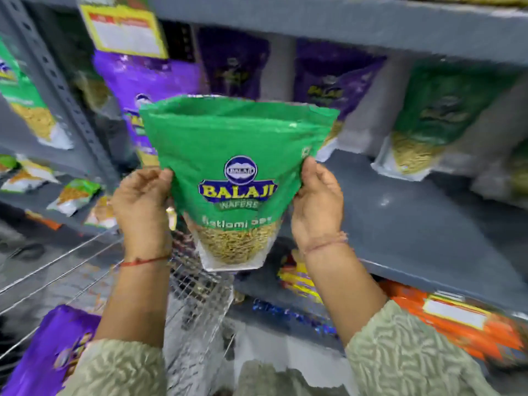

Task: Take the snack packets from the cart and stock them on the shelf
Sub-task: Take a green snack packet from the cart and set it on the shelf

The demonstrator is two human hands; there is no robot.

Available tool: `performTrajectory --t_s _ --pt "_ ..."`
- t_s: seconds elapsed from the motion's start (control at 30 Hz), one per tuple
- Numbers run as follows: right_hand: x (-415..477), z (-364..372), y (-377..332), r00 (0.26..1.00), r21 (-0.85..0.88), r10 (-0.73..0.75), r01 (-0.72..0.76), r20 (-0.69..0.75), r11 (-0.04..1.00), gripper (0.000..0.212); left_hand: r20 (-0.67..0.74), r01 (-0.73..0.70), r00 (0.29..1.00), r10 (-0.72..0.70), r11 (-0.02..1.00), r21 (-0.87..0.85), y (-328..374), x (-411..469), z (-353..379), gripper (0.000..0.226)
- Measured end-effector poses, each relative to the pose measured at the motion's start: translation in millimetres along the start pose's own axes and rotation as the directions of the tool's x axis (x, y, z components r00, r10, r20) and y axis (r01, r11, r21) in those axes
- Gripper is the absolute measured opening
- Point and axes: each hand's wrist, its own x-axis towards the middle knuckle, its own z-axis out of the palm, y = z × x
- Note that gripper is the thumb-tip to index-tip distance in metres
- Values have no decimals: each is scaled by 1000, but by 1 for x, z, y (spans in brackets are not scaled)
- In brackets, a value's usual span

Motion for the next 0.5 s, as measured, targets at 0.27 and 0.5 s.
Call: performTrajectory --t_s 0.27,0.5 --pt "52 -118 -155 934 74 -278 301 -225 951 18 335 271 911 -241 962 -45 -18 -60 205 27" --pt "96 -189 -218 892 52 -342 373 -296 926 19 463 443 798 -387 896 -15 -36 -98 313 31"
